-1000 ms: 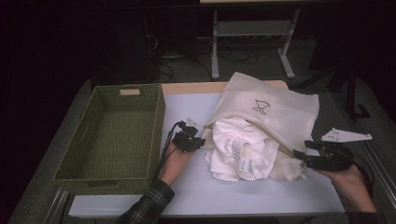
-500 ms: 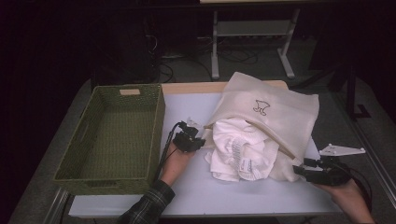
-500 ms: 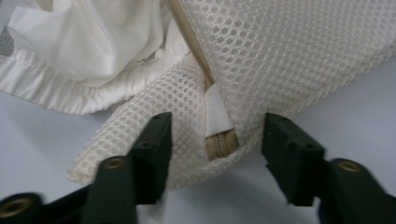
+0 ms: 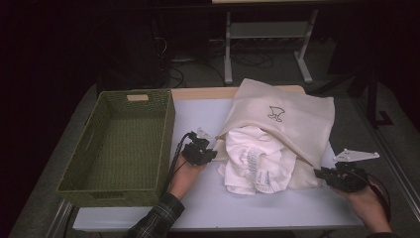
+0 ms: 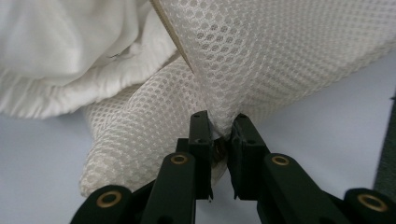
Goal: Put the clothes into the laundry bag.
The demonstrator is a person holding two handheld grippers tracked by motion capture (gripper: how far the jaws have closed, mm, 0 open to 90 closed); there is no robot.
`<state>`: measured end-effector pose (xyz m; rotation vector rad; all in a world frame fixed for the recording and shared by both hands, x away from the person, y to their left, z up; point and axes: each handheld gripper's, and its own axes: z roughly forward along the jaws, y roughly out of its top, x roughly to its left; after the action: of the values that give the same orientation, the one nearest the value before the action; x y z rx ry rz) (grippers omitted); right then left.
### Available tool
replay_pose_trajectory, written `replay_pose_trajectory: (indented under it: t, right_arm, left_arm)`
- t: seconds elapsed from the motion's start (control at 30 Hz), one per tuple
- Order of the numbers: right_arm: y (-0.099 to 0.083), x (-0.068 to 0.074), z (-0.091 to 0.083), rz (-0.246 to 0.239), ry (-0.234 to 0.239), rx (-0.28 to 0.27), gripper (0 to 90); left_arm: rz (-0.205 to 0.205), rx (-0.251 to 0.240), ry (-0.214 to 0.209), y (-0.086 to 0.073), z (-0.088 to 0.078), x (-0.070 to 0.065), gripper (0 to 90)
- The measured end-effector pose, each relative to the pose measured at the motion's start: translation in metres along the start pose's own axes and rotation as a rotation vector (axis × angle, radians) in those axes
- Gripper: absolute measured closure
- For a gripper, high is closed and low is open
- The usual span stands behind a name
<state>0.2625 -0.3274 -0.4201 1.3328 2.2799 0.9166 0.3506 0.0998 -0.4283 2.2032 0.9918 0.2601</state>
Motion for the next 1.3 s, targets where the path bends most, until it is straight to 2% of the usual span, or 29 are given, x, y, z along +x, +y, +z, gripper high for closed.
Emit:
replay_pose_trajectory:
  t: [0.1,0.23,0.63,0.87,1.0,1.1,1.17,1.23,1.3]
  right_arm:
    - [0.004,-0.007,0.001,0.004,-0.03,-0.008,80.1]
    - [0.012,-0.016,0.004,0.017,-0.048,-0.026,80.1]
    - [0.049,-0.034,0.032,-0.007,-0.142,-0.053,79.9]
    - [0.057,-0.04,0.048,-0.003,-0.16,-0.067,79.5]
    - [0.051,-0.037,0.038,0.011,-0.151,-0.07,68.9]
    - [0.044,-0.037,0.023,0.052,-0.119,-0.099,56.8]
    - [0.041,-0.033,0.012,0.053,-0.114,-0.124,51.4]
    - [0.037,-0.027,0.003,0.057,-0.094,-0.154,47.7]
    - [0.034,-0.02,-0.003,0.046,-0.069,-0.158,47.2]
  left_arm:
    - [0.018,0.006,-0.009,-0.005,-0.006,-0.007,84.1]
    - [0.028,0.003,-0.026,-0.013,-0.014,-0.012,84.1]
    - [0.031,-0.033,-0.086,-0.039,-0.031,-0.03,84.1]
    - [0.054,-0.061,-0.114,-0.05,-0.033,-0.036,83.9]
    - [0.075,-0.057,-0.13,-0.049,-0.035,-0.034,83.8]
    - [0.079,-0.062,-0.138,-0.05,-0.036,-0.032,83.9]
    - [0.081,-0.06,-0.141,-0.051,-0.037,-0.031,83.8]
    - [0.076,-0.064,-0.142,-0.051,-0.037,-0.032,83.8]
    - [0.086,-0.062,-0.141,-0.051,-0.037,-0.032,83.8]
